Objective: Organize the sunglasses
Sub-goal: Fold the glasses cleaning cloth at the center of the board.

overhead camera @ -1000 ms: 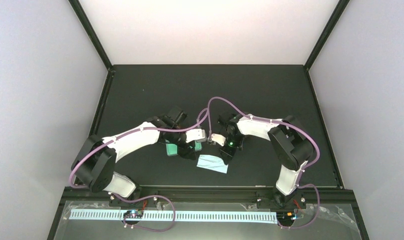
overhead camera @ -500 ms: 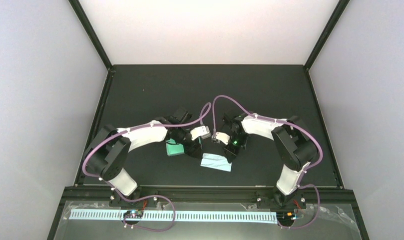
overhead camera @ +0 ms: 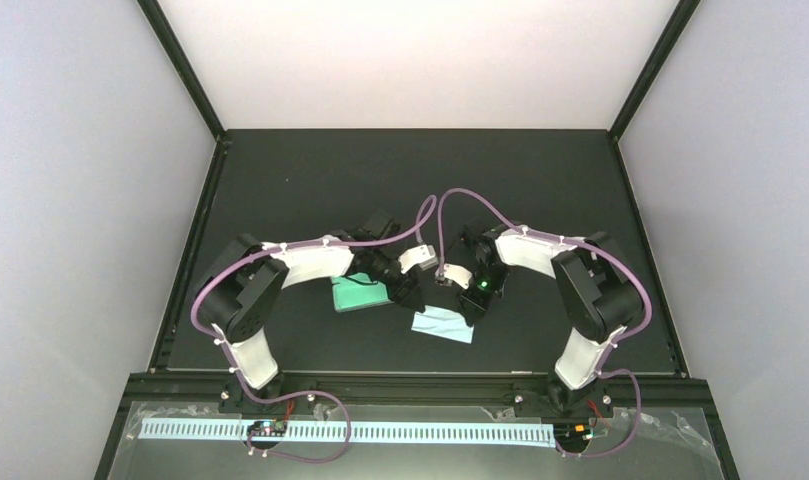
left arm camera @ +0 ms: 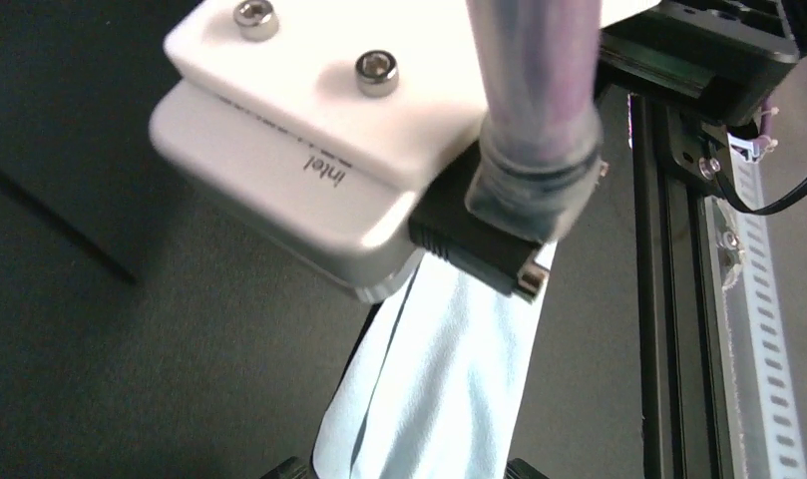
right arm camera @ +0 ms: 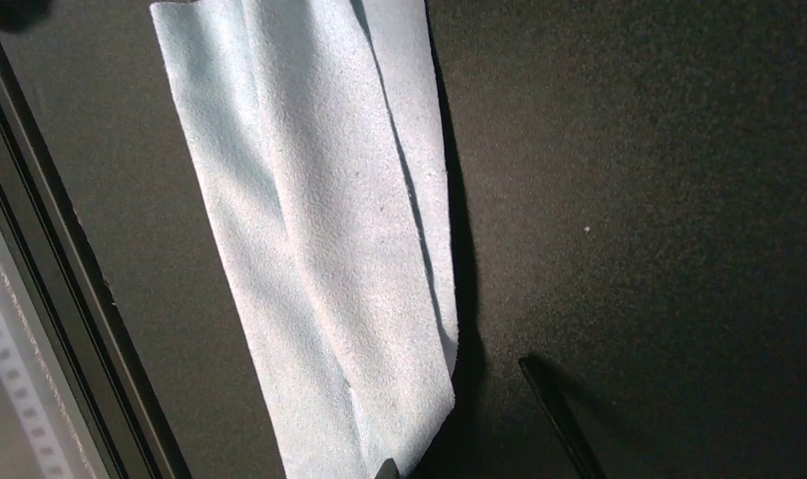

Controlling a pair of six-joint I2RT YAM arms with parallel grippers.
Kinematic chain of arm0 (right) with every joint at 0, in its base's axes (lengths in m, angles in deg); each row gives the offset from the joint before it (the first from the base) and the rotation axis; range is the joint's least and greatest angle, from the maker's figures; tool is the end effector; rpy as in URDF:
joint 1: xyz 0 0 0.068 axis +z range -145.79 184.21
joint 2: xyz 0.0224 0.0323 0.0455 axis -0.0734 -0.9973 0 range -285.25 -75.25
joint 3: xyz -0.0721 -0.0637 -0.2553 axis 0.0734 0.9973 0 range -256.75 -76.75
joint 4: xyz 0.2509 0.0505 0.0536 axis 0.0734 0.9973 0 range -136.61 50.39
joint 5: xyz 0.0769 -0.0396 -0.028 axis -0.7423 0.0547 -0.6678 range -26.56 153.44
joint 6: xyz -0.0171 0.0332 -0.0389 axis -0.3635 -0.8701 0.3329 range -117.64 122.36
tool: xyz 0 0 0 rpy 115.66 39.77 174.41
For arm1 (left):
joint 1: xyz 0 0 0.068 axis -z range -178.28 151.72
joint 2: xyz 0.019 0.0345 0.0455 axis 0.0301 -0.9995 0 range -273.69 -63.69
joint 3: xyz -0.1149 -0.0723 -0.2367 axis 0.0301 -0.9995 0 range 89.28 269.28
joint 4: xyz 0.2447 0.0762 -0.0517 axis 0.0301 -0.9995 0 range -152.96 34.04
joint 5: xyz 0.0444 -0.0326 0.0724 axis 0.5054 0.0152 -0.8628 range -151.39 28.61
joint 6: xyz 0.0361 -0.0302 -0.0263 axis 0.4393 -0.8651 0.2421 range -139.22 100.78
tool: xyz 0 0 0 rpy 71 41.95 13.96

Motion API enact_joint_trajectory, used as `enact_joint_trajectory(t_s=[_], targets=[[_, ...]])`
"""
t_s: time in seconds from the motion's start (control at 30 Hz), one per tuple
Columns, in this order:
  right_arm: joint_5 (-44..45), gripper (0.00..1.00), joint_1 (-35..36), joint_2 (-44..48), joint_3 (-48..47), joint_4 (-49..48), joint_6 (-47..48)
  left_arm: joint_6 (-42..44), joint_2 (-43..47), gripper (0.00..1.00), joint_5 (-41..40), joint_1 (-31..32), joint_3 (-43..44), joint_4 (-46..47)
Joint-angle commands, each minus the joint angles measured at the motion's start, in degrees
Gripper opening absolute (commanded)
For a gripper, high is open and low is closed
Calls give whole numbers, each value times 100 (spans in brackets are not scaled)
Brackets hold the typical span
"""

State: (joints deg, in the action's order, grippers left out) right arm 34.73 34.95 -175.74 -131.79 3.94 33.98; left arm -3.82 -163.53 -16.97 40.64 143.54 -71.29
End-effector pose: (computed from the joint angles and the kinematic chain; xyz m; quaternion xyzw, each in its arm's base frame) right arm 0.2249 0.1536 0.1359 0.4897 -0.8345 -0.2479 0.0488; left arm 0.2394 -0.2254 0.1538 0.4935 0.7540 -0.4056 0.1531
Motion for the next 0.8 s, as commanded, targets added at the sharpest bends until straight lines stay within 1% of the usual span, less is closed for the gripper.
enact_joint_trajectory(t_s=[0.0,0.1,0.27,0.53,0.77], targets=[[105,1,-130,47,132,16,264,-361,-288,50,58,121,270,458],[48,1,-209,60,151,7,274,-417,-370,46,-188,132,244,567],[-48,1,-280,64,132,12,288,-431,-448,45,-532,184,239,531],[-143,1,-279,-13,79,32,284,-409,-618,44,-608,253,269,422],[-159,1,-279,-65,49,38,267,-353,-714,31,-543,361,243,285]])
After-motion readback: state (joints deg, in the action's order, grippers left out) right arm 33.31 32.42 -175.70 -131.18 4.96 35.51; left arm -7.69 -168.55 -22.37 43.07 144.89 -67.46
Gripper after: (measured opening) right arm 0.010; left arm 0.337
